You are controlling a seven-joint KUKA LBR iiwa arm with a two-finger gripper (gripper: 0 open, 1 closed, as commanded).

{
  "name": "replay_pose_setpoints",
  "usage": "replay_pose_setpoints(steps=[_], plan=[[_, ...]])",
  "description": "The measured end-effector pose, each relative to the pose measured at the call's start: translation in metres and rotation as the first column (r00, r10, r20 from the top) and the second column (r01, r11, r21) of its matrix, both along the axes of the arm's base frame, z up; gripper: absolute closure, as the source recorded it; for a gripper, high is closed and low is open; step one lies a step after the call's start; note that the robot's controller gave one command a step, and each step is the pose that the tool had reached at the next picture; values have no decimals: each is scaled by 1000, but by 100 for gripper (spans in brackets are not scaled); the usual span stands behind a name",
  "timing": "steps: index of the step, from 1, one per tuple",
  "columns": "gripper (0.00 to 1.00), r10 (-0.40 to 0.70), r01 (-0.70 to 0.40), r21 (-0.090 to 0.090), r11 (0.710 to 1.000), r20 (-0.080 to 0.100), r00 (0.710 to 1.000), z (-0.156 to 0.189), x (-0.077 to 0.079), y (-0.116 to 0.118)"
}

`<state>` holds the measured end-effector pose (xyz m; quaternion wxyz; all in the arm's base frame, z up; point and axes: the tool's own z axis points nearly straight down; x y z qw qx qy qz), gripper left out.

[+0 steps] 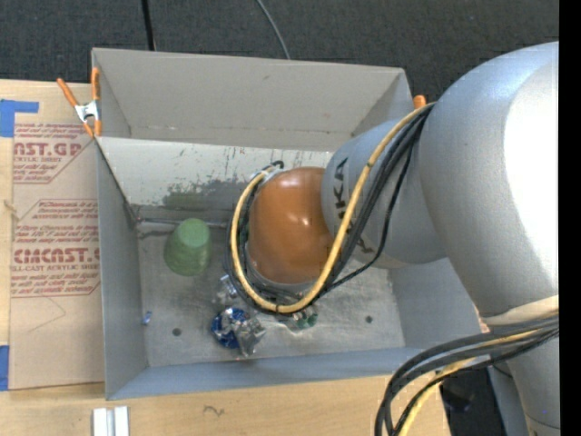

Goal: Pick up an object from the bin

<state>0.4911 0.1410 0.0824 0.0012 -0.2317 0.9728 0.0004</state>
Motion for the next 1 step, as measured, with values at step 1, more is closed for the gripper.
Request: replay_pose_setpoints(steps=[1], plan=[[100,204,-204,-4,979,7,979,158,15,-109]])
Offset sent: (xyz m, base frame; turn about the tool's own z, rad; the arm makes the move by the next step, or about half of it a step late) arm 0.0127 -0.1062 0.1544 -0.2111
